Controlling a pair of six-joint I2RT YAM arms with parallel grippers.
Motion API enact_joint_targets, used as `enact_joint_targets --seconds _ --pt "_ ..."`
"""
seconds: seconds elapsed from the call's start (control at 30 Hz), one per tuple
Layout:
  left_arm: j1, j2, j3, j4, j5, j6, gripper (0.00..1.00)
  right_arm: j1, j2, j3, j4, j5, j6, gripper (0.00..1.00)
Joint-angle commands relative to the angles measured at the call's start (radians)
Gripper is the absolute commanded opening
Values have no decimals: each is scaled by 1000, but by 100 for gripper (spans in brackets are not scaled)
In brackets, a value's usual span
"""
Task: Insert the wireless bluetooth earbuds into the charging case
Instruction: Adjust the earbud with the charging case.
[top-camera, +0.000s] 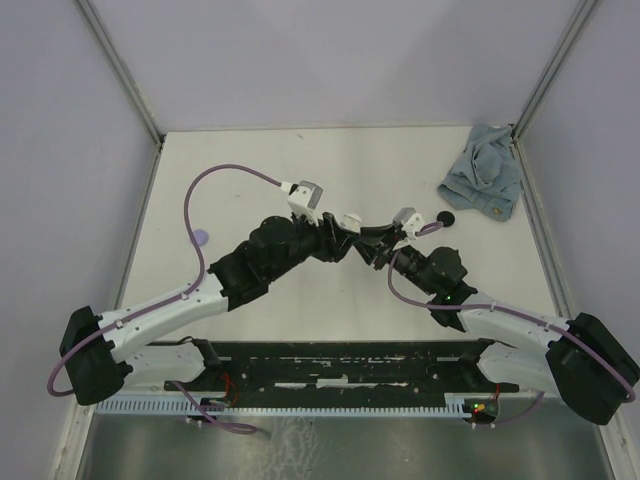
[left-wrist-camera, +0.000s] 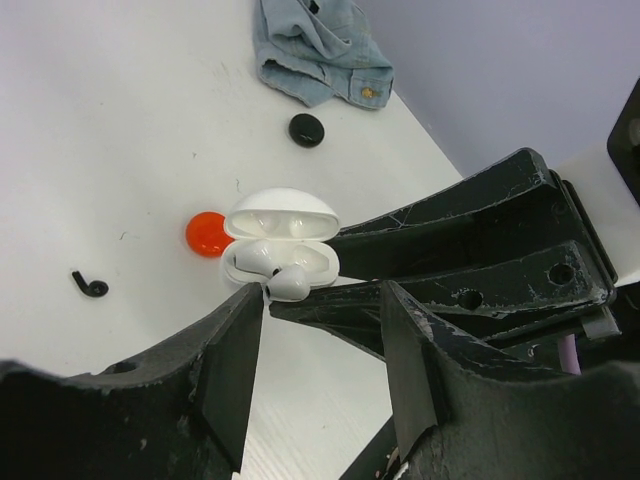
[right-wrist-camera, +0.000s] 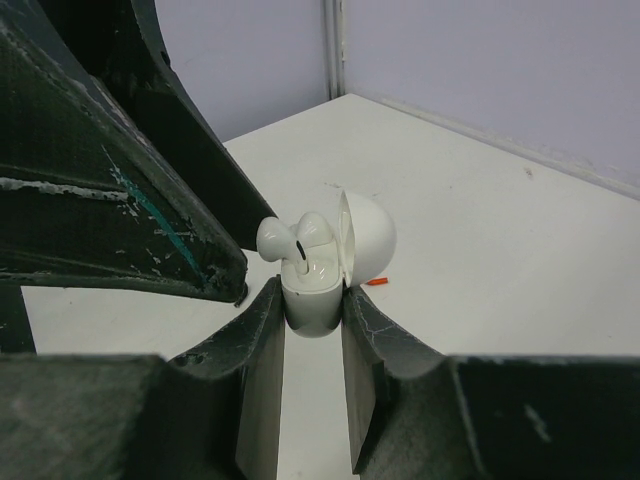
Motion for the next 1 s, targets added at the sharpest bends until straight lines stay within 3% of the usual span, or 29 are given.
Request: enact_joint_targets --seconds 0.0,0.63,0.97 --pt "0 3 52 28 46 33 56 -1 -25 -4 62 -1 -3 2" --pt "-3 42 90 56 175 18 52 -1 -15 -5 65 -1 -5 2" --pt "7 6 144 -71 129 76 61 0 -13 -10 49 -12 -11 2"
